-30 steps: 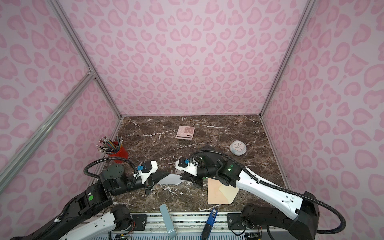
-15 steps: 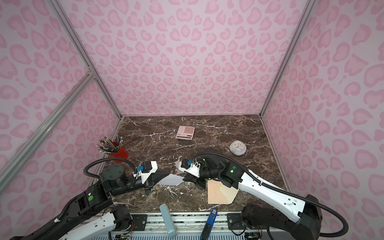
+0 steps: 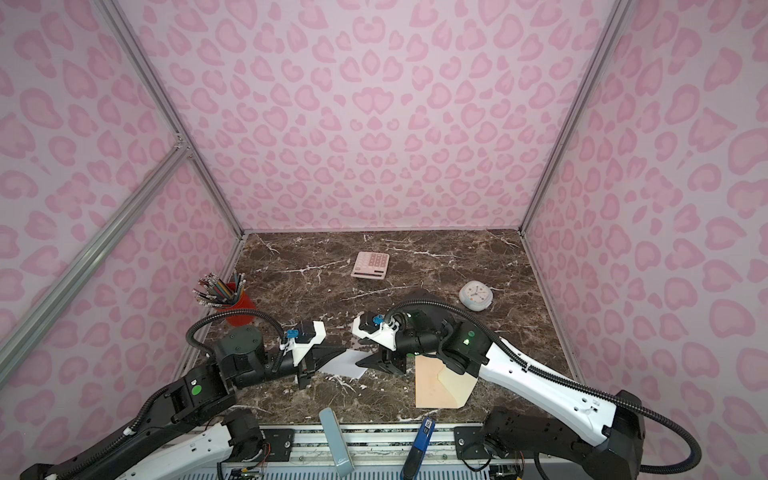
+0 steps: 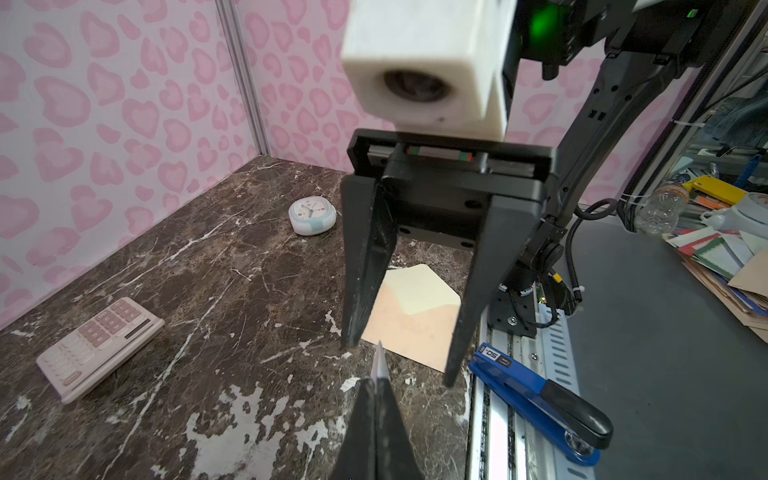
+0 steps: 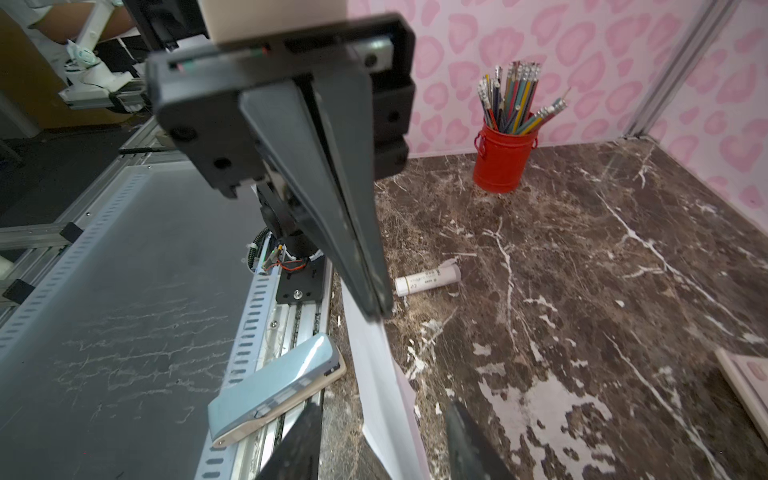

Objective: Place the letter into the envelope and seal it

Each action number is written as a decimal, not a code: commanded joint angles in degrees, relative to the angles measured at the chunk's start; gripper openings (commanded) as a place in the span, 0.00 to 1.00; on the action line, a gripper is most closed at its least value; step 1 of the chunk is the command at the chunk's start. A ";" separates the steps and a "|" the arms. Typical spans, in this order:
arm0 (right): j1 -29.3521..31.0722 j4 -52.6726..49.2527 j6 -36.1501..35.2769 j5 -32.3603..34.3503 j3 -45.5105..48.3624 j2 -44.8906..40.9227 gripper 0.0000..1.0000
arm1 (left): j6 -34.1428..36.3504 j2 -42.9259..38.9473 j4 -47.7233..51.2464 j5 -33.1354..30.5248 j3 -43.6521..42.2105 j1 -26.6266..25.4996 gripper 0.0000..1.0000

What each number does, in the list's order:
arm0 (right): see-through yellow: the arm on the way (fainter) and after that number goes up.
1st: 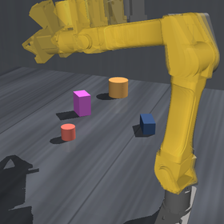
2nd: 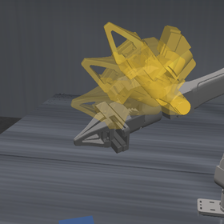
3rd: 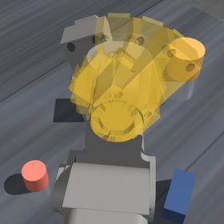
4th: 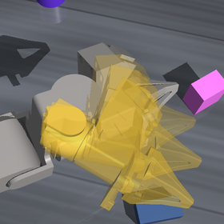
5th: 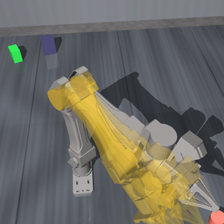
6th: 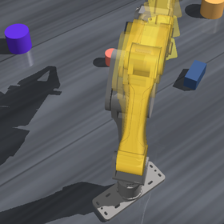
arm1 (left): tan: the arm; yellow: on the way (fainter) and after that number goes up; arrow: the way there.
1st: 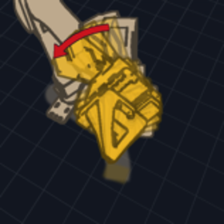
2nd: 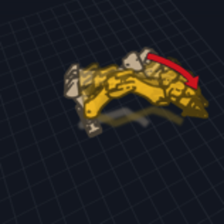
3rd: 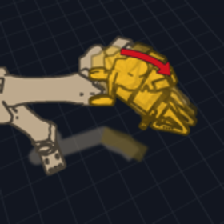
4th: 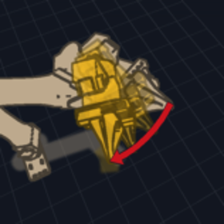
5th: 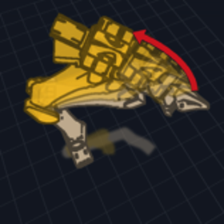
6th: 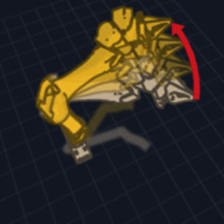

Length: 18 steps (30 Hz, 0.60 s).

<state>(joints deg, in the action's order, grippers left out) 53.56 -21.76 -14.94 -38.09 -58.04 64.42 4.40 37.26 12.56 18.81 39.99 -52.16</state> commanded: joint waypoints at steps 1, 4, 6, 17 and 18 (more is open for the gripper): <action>0.95 1.67 -0.01 -1.93 -2.12 2.16 0.51 | -1.23 0.32 -4.39 1.49 0.01 -0.22 0.04; 1.62 1.38 -0.27 -2.26 -3.33 3.86 0.45 | -1.24 0.36 -4.35 1.57 0.26 -0.33 0.04; 1.80 1.45 -0.41 -2.34 -3.53 4.47 0.39 | -1.24 0.23 -4.19 1.52 0.31 -0.53 0.04; 1.63 -1.10 -0.82 -0.59 -1.60 3.58 0.15 | -0.37 -1.11 -2.56 0.27 0.50 -0.66 0.04; 1.51 -1.03 -0.79 -0.11 -1.05 3.16 0.18 | -0.28 -1.21 -2.31 0.20 0.61 -0.66 0.04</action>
<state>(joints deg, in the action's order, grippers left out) 55.11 -22.48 -15.57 -39.59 -60.10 68.18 3.16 36.36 10.70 19.51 40.01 -52.88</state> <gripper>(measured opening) 0.154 0.050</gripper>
